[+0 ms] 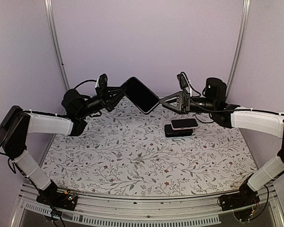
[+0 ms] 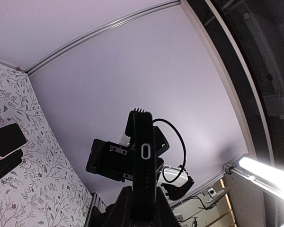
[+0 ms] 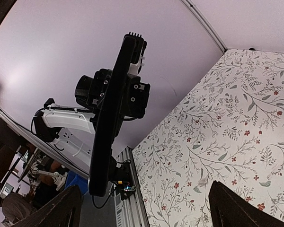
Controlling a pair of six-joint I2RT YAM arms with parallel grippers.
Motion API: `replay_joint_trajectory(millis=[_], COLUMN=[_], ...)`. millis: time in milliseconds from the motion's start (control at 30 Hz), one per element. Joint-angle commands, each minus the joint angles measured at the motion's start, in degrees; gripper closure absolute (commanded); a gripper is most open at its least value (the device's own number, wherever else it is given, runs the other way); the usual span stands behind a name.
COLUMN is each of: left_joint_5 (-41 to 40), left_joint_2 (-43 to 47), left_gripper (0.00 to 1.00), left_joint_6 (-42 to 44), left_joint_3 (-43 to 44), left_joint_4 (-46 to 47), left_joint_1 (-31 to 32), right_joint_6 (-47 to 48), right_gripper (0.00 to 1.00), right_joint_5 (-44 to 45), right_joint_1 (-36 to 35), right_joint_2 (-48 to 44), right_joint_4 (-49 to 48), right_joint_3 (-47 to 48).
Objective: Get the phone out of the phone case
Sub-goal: Remove the bottom right corner of the phone case from the phone.
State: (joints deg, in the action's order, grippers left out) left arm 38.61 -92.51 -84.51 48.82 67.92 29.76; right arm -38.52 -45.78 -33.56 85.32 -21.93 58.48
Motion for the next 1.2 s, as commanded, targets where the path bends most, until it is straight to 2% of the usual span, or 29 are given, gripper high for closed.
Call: replay_joint_trajectory(millis=[0,433,1167], left_joint_5=[0.06,1.46,0.24], left_joint_2=[1.56,2.43,-0.63], left_gripper=[1.0,1.0,1.0], left_joint_6=[-0.21,-2.15,-6.51], left_joint_3=[1.95,2.61,2.27], left_joint_4=[5.52,12.65,18.25], left_joint_1=[0.78,1.1,1.51], right_joint_6=[-0.93,-1.53,-0.76], right_gripper=[0.05,0.07,0.06], right_joint_5=[0.82,2.68,0.81], right_joint_1=[0.12,0.4,1.03], right_joint_2=[0.81,5.19,2.43], right_joint_4=[-0.1,4.26,0.58], right_joint_3=[-0.54,0.51,-1.51])
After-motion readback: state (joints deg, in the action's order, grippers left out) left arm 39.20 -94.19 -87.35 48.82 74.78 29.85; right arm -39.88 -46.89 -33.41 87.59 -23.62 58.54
